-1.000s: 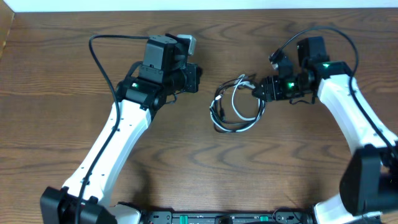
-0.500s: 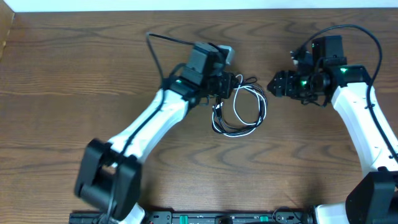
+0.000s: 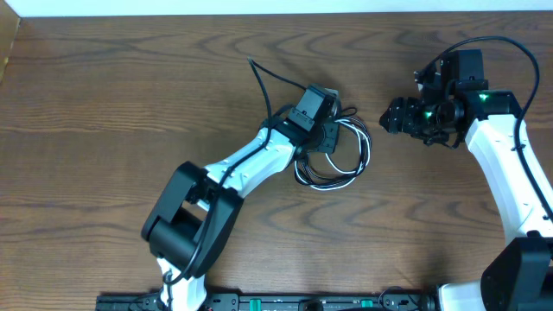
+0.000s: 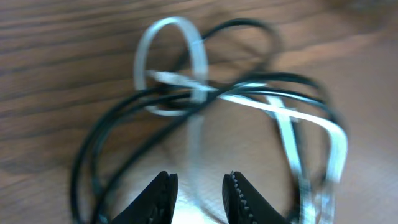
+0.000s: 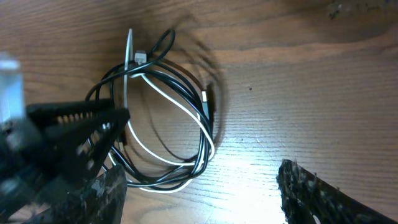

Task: Untangle cables

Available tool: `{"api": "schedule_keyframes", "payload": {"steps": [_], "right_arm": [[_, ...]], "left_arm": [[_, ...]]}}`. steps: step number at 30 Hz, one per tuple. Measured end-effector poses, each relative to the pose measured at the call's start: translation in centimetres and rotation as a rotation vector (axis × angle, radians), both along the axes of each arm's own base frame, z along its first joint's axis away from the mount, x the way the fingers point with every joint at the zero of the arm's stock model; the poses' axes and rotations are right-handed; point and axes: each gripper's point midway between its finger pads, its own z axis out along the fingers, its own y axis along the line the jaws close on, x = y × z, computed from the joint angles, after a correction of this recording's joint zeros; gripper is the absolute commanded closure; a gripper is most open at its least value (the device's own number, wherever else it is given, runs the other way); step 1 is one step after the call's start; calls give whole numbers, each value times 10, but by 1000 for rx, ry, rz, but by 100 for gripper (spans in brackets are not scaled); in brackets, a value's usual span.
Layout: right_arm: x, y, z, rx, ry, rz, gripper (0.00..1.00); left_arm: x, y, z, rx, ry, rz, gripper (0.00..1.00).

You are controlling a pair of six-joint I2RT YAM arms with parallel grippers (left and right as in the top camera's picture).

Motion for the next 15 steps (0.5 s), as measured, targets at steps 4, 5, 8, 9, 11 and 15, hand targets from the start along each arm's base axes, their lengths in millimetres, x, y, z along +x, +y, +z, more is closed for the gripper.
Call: {"api": "schedule_keyframes", "payload": {"steps": [4,5,8,9,11,15], "right_arm": [[-1,0,-1,-1,6,0,26],[-1,0,-1,-1,6,0,25],[-1,0,-1,-1,6,0,25],[-1,0,-1,-1,6,0,25],[-1,0,-1,-1,6,0,24],[-1,0,-1,-2,6,0,24]], "left_arm": [[5,7,-21,43,11,42,59],[5,8,-26,50,15,45,58],[5,10,-36,66,26,49,58],[5,10,-37,68,28,48,58],[5,8,-37,63,24,46,58],[5,-6,-30,7,12,13,87]]}}
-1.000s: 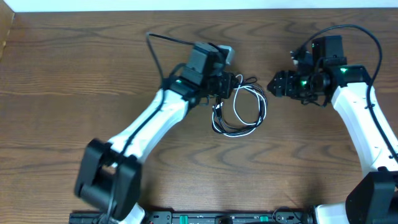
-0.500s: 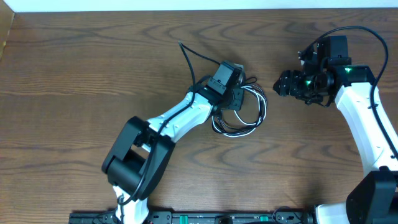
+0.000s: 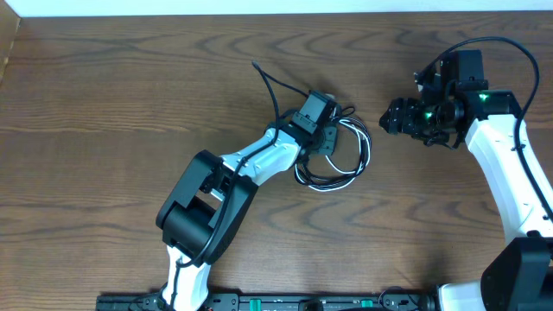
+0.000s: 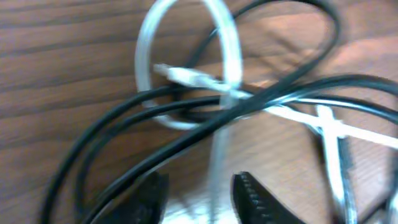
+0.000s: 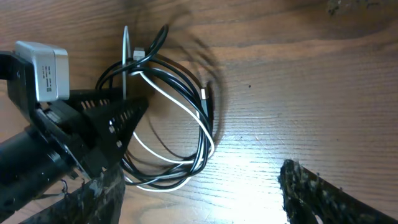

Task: Untangle cables

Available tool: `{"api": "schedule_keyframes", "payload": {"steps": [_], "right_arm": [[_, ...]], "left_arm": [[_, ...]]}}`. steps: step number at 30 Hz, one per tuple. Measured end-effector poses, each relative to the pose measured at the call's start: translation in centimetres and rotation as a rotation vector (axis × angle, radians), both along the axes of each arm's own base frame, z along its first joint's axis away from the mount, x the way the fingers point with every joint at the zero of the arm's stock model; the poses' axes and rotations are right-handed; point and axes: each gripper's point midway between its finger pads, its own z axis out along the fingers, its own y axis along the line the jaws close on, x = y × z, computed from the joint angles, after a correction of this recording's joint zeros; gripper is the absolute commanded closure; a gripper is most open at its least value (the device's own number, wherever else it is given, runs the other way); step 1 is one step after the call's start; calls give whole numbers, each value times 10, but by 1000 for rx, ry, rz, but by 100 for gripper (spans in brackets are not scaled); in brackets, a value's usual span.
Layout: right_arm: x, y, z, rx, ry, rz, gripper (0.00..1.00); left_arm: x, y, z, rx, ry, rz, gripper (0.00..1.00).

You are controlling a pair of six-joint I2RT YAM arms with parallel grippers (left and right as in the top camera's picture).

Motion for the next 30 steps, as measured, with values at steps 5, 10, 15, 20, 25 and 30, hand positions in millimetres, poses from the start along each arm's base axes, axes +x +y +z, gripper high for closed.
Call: {"api": "schedule_keyframes", "payload": {"steps": [5,10,15,20,25,30], "right_arm": [[-1,0,0,0,2,1,25],[-1,6,0,-2,-2,22,27],[0,13,1,-5,-18,53,28],[5,27,7,18,-69,119,30],[6,51,15,74,-122,225,31],[-1,76,22,131,-152,337,34]], "left_arm": [[-11,-13,2,-54,38,-63,93],[-18,-12,23,-103,56,-122,93],[-23,5,116,-192,-38,-123,93],[-57,16,214,-316,-156,-180,93],[-75,20,241,-361,-177,-212,93],[-71,18,252,-391,-213,-221,93]]}}
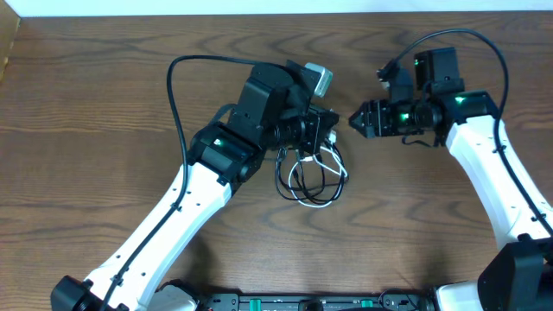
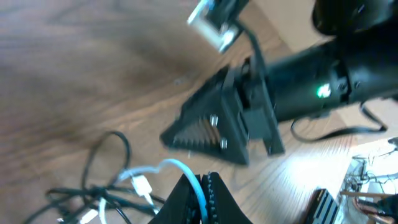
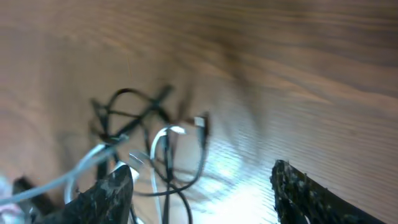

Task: Untangle cables

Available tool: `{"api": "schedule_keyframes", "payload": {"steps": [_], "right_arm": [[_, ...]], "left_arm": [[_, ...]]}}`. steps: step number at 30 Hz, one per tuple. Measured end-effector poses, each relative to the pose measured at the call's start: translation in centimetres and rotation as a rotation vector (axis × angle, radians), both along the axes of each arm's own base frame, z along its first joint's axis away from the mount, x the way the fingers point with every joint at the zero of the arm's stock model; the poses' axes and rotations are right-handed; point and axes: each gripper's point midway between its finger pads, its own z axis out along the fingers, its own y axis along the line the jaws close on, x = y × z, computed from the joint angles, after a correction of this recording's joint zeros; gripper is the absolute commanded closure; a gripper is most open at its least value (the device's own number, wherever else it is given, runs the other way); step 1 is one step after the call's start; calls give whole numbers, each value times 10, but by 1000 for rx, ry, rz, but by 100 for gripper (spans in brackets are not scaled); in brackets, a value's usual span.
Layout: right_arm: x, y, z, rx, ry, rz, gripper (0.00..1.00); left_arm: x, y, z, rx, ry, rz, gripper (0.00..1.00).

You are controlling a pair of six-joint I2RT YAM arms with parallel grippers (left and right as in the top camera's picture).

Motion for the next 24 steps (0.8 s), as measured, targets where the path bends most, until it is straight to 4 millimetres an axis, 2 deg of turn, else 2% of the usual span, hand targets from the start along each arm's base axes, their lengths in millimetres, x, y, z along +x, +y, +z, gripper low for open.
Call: {"api": "schedule_keyframes", "payload": {"steps": [8,11,14,19,22,24], "right_arm": [[-17,21,9,94,-4,146,41],[-25,27,9,107,15,176,40],[-34,42,8,116,15,226,40],[-45,66,1,103,8,283,43],[-39,65,-12,45,11,221,46],[-34,62,-23,8,16,166,53]], "left_arm": [[15,20,4,-9,-3,60,93],[20,27,4,-12,2,84,93],[25,33,4,-12,2,102,92],[28,37,4,-18,12,121,93],[29,38,4,-22,18,127,93],[29,38,4,-23,20,128,93]]}}
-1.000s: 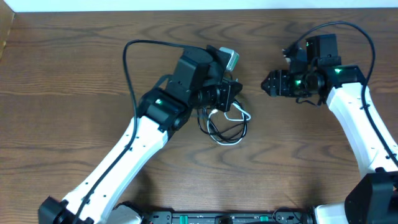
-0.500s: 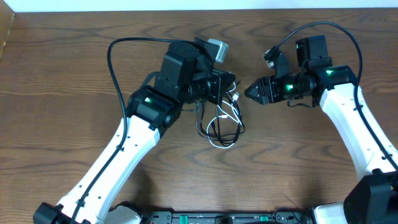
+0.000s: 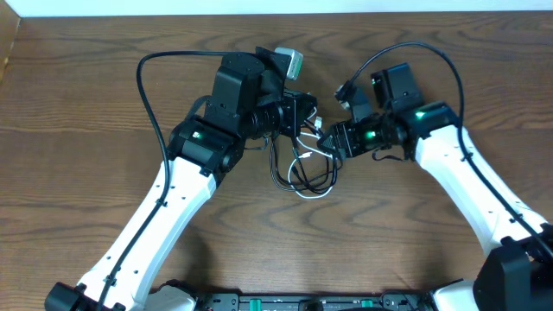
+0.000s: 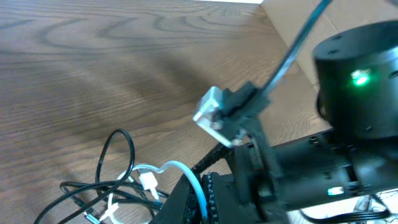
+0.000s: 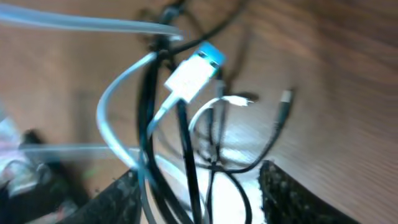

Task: Untangle cables

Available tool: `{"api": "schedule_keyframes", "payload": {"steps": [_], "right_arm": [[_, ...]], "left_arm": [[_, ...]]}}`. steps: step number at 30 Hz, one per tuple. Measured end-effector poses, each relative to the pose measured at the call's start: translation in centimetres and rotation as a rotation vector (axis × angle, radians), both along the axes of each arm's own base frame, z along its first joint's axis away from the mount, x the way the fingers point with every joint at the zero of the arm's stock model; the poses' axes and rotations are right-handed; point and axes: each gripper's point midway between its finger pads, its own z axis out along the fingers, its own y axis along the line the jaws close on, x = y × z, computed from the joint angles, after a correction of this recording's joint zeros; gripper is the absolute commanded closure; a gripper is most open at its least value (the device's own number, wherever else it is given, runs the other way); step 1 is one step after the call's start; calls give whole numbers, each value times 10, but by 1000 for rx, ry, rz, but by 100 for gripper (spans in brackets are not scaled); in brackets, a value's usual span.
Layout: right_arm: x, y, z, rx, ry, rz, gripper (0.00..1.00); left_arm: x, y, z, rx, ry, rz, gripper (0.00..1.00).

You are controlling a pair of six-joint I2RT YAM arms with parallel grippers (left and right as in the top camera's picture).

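Note:
A tangle of black and white cables (image 3: 304,171) hangs partly lifted off the wooden table at the middle. My left gripper (image 3: 300,115) is shut on a white cable (image 4: 188,172), just above the tangle. In the left wrist view a white plug (image 4: 148,182) dangles below the jaws among black loops (image 4: 118,148). My right gripper (image 3: 327,138) is open right against the tangle. In the right wrist view, black strands (image 5: 186,155) and a white cable pass between its fingers (image 5: 287,194). A white plug with a blue tip (image 5: 193,73) hangs ahead of them.
Each arm's own black lead (image 3: 151,73) arcs above the table, the right arm's (image 3: 406,50) likewise. The table's far edge (image 3: 276,15) meets a white wall. Bare wood (image 3: 78,147) lies left of and in front of the tangle.
My right gripper has moved left from beside the tangle to right against it, and cables now run between its open fingers. The left gripper still grips the white cable, shifted slightly left.
First the tangle lay flat and my open left gripper hovered over it, the right one open far to the right. Then the left was closer to a white loop. Later it held the white cable raised. Now the right gripper is at the hanging tangle.

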Motion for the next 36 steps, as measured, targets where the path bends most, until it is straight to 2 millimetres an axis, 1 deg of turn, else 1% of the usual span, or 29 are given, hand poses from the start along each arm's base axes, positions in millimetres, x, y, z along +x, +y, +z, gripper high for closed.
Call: {"api": "schedule_keyframes", "payload": {"steps": [1,2,5,8,12,15,17,20,22,24,27,30,34,36], "right_arm": [[3,-2,-6,-13,-3,-22,57],[5,-4,-13,-27,1,-49,62],[11,-12,-32,-67,16,-127,82],[16,-27,-43,-122,44,-250,98],[28,-51,-48,-168,70,-441,99],[32,-59,-48,-171,80,-506,99],[32,-66,-50,-190,87,-547,99],[34,-81,-54,-214,103,-613,99],[35,-87,-55,-220,108,-647,99],[36,-91,-58,-224,119,-672,99],[36,-94,-64,-233,136,-687,99],[36,-92,-69,-232,149,-674,99],[39,-81,-66,-187,136,-612,99],[38,-75,-65,-163,144,-582,98]], "left_arm": [[0,0,0,-1,1,1,93],[0,0,0,-3,4,3,93],[0,0,0,-5,7,5,93],[-1,1,3,-12,8,11,93],[-4,11,19,-30,-25,31,93],[-8,24,37,-50,-60,57,93],[-10,35,53,-68,-100,78,93],[-22,58,83,-96,-171,121,93],[-33,69,96,-106,-198,139,93],[-42,77,103,-109,-211,153,93],[-49,88,102,-100,-194,178,93],[-52,95,93,-81,-152,198,93],[-49,93,72,-51,-73,194,92],[-41,86,55,-30,-19,181,92]]}}
